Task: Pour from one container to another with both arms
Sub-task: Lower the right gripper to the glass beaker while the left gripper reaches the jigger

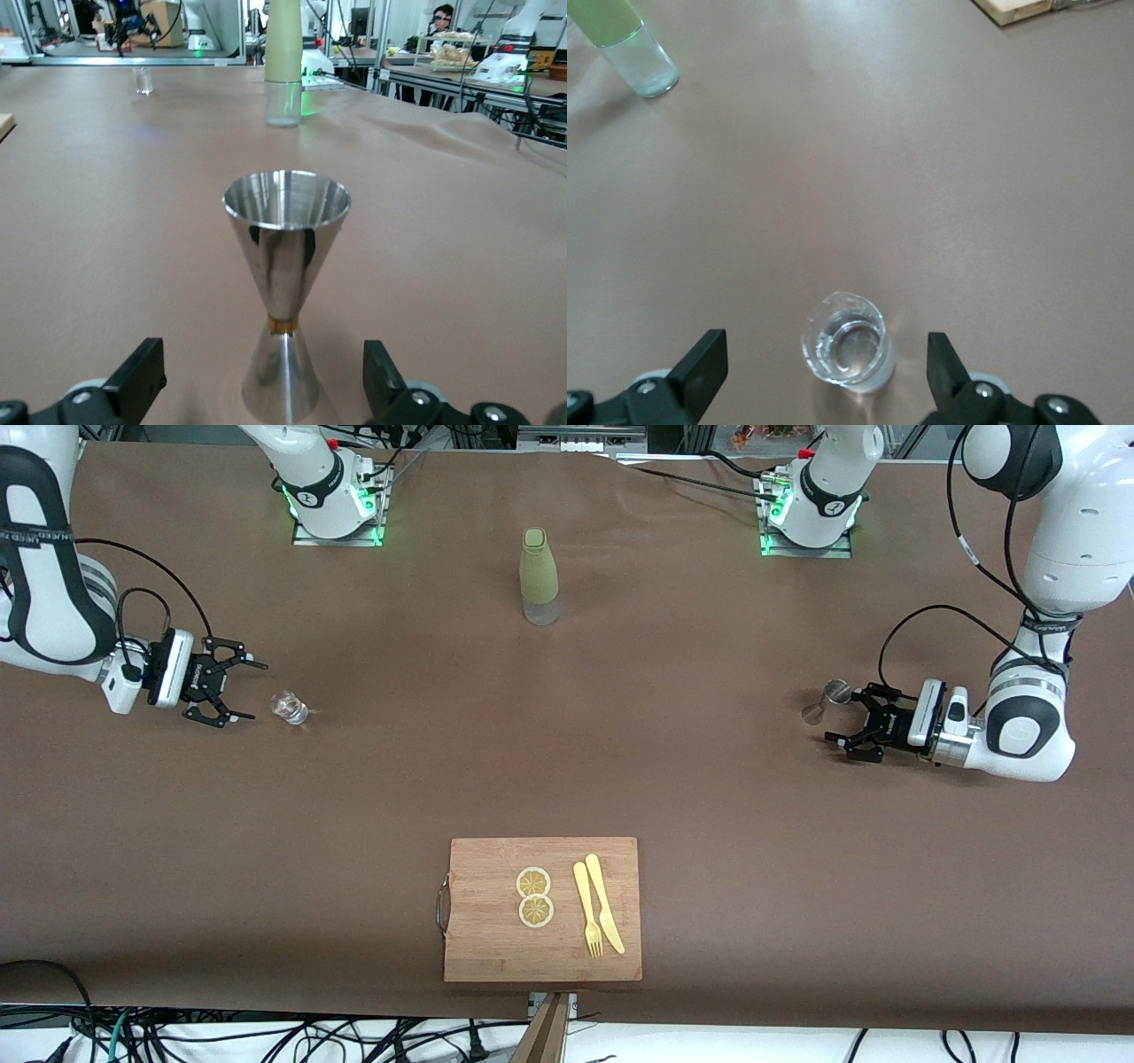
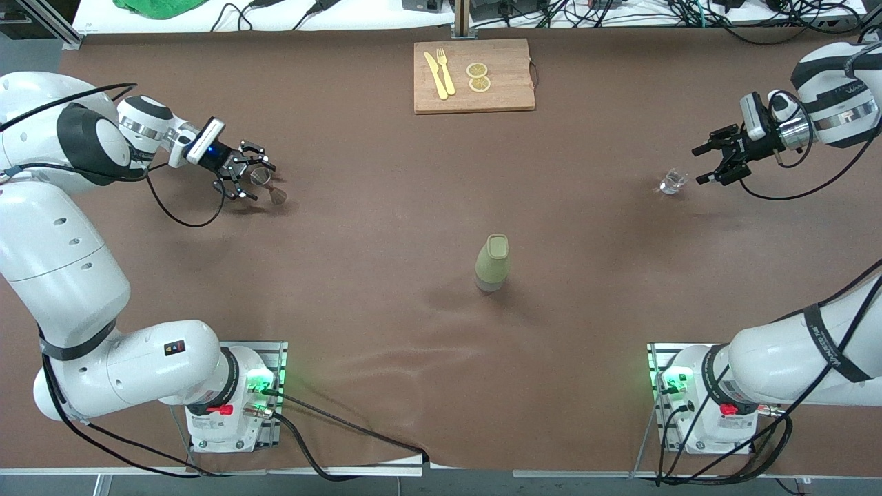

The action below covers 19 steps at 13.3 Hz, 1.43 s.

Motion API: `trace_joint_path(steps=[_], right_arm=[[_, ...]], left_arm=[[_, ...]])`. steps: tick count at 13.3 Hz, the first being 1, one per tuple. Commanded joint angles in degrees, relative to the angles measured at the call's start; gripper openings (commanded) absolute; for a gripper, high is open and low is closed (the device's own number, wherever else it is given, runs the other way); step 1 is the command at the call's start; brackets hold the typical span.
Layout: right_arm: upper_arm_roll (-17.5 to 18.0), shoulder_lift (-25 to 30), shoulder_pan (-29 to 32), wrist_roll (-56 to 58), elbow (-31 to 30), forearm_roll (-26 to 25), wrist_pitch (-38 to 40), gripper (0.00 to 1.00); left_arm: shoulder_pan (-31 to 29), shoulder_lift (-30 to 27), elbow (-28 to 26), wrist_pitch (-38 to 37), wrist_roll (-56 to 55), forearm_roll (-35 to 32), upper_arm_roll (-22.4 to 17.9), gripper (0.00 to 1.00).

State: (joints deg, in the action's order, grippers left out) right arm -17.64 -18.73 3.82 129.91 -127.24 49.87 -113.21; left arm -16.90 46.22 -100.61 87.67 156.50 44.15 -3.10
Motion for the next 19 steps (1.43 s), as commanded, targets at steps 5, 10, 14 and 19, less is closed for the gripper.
trace_joint_path(steps=[5,10,14,19], right_arm=[[-0.4,-4.1,0.7,14.1,0.1,11.1,0.4,1.00],[-2.3,-8.9,0.8,19.8,0.1,14.2,4.3,1.00],[-3.2,-10.2,0.9,23.0,0.0,15.1,7.2,1.00],[-4.0,-13.4,1.5,28.5,0.1,18.0,11.2,1.00]], left_arm=[[0.6,0.0,-1.2,-1.4,9.3,0.9,-0.6,0.48],[0.2,0.2,-2.0,-1.8,10.6,0.9,-0.6,0.31],[0.1,0.3,-2.7,-1.8,10.5,1.0,-0.9,0.23],[-0.1,0.4,-2.7,-1.8,10.5,0.9,-1.0,0.11]])
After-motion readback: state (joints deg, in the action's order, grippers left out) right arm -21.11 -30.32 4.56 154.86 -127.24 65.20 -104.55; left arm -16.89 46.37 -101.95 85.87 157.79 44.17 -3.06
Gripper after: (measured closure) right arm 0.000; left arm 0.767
